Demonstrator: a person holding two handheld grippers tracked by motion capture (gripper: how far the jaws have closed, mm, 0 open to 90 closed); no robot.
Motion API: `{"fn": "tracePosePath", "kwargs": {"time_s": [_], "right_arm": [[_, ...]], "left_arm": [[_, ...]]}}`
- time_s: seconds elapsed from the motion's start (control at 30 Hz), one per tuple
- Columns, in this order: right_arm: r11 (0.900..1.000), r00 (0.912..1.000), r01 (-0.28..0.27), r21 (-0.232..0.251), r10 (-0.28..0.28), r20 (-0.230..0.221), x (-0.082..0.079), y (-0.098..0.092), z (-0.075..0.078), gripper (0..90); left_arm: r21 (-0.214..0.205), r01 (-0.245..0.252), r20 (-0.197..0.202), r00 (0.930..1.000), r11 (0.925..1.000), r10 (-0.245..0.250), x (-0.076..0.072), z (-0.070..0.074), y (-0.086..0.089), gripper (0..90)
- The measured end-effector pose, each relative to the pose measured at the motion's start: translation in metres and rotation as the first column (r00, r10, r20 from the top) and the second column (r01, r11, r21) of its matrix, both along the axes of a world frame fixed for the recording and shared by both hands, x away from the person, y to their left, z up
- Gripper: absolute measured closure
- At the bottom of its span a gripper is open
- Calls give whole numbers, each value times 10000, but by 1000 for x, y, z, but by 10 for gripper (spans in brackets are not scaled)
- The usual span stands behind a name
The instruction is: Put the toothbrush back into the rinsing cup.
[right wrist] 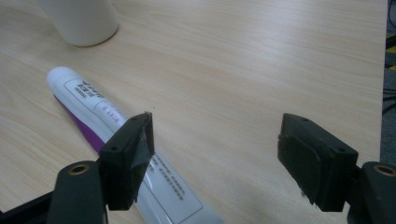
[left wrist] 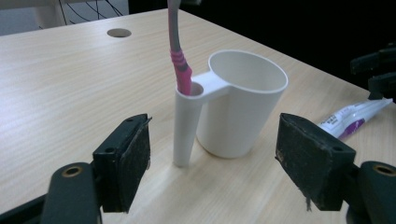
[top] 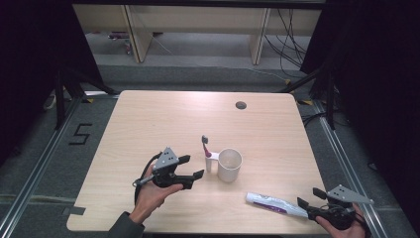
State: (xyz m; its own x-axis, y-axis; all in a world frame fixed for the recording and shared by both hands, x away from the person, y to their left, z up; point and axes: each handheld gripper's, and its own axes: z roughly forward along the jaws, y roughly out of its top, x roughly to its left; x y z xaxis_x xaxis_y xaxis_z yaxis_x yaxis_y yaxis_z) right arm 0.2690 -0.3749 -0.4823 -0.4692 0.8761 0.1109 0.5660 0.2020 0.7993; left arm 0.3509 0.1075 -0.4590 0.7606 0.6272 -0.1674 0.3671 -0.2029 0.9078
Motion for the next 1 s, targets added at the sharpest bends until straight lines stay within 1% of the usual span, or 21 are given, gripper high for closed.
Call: {"fn": "tracePosePath", "kwargs": {"time_s": [0.03,0.07,0.1,0.13,0.17,0.23,0.27,0.3,0.37,0.47,0.57,0.67,0.8,0.83,0.87,0.9,0.93,0.97,1.0], "right_arm": [[9993,9998,-143,-359,148,136,1,-2,1,278],[9998,9999,-131,-140,131,-5,0,-1,1,279],[9994,9997,-189,-278,193,122,0,-3,1,278],[9994,9997,-189,-278,193,122,0,-3,1,278],[9992,9997,-181,-348,186,131,0,-3,1,278],[9994,9997,-189,-285,194,177,0,-4,1,278],[9994,9996,-200,-282,205,183,0,-4,1,278],[9993,9995,-210,-295,216,210,0,-4,2,278],[9990,9995,-264,-348,270,180,0,-4,2,278],[9992,9994,-312,-266,316,170,0,-3,1,279],[9988,9995,-266,-417,273,161,1,-5,1,279],[9989,9995,-289,-356,294,152,2,-5,0,279],[9990,9995,-279,-357,286,165,2,-6,0,278],[9990,9994,-296,-337,301,153,2,-6,0,278],[9990,9994,-296,-337,301,153,2,-6,0,278],[9990,9995,-273,-341,279,179,2,-6,0,278],[9990,9994,-282,-346,288,175,2,-6,0,279],[9990,9994,-306,-337,311,154,1,-6,0,279],[9992,9994,-317,-259,320,113,1,-5,0,279]], "left_arm": [[78,-8,-45,10000,10000,9,-2,-3,1,247],[190,-36,-110,9999,9998,38,-5,-5,2,237],[185,-12,-107,9999,9998,14,-6,-8,3,231],[272,-40,-157,9999,9996,44,-8,-10,4,231],[453,-148,-181,9997,9989,156,-10,-12,6,228],[439,-183,-214,9996,9989,192,-13,-16,10,222],[424,-331,-283,9990,9986,343,-15,-17,11,221],[511,-382,-316,9987,9980,398,-16,-18,14,219],[457,-512,-426,9977,9976,531,-20,-21,18,214],[576,-651,-459,9966,9962,678,-25,-23,23,209],[529,-647,-493,9965,9965,673,-30,-25,26,201],[704,-621,-452,9968,9956,653,-34,-27,27,199],[980,-487,-588,9968,9940,546,-39,-31,27,195],[943,-428,-610,9969,9946,487,-40,-33,27,193],[1036,-407,-620,9970,9938,473,-40,-33,27,193],[974,-403,-633,9969,9944,466,-42,-34,26,193],[1038,-357,-622,9972,9940,423,-43,-33,27,192],[947,-281,-602,9976,9951,339,-44,-34,26,189],[1082,-234,-552,9980,9939,295,-47,-34,27,187]]}}
